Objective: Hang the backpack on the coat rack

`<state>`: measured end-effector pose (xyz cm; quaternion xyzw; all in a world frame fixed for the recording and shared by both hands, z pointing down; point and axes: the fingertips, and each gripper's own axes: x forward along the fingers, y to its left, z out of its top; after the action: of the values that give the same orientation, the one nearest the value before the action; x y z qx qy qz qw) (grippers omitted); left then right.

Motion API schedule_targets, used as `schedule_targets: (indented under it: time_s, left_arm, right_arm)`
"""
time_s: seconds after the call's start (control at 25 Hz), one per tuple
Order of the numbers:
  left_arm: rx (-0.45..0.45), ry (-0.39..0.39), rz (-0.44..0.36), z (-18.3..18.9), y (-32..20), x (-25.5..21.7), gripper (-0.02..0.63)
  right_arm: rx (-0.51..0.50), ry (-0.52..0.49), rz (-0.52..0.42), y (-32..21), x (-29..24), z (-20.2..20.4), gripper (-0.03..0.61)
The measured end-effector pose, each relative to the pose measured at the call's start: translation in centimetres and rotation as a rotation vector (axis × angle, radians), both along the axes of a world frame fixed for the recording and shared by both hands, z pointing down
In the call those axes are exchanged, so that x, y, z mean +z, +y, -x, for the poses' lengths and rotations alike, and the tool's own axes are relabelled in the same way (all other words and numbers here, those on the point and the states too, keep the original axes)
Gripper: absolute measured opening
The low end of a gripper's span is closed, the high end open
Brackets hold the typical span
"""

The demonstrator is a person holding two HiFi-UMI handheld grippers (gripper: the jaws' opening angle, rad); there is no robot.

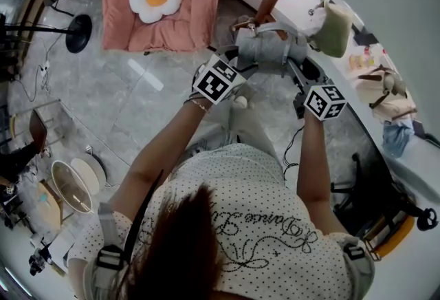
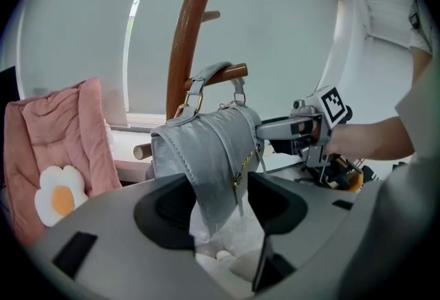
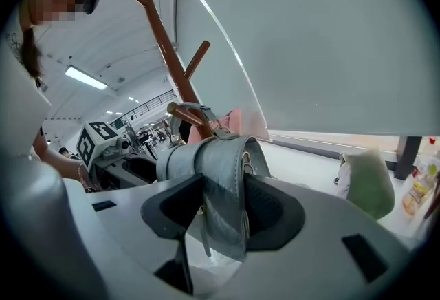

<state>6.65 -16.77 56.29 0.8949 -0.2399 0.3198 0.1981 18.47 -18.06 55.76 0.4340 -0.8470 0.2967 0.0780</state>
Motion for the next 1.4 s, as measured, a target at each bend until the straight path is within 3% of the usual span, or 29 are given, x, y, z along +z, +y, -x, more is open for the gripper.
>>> schedule_targets:
  time_s: [0.32,0.6,1.08,1.4]
  left_arm:
    - [0.011,0.003,0.004,-0.4,0.1,0.4,0.223]
    - [0.002,0.071,0.066,0.0,0.6,0.8,0.137]
    - [-0.046,0.081,0.011,1.8,0.9,-0.4,0.133]
    - [-0.076,0.115,-0.047,2.3,0.0,-2.5,0.128]
  right_arm:
    - [0.043,0.085,0.02,-1.9,0.9,-1.4,0.215]
    - [0.063,0.093,0.032,-3.2,1.3,-1.8,0.218]
    - [0.11,0.052,0.037,-2.4,1.0,-1.9,0.229]
    - [0.07,0.119,-0.024,-1.1,-1.4,-1.5,0.232]
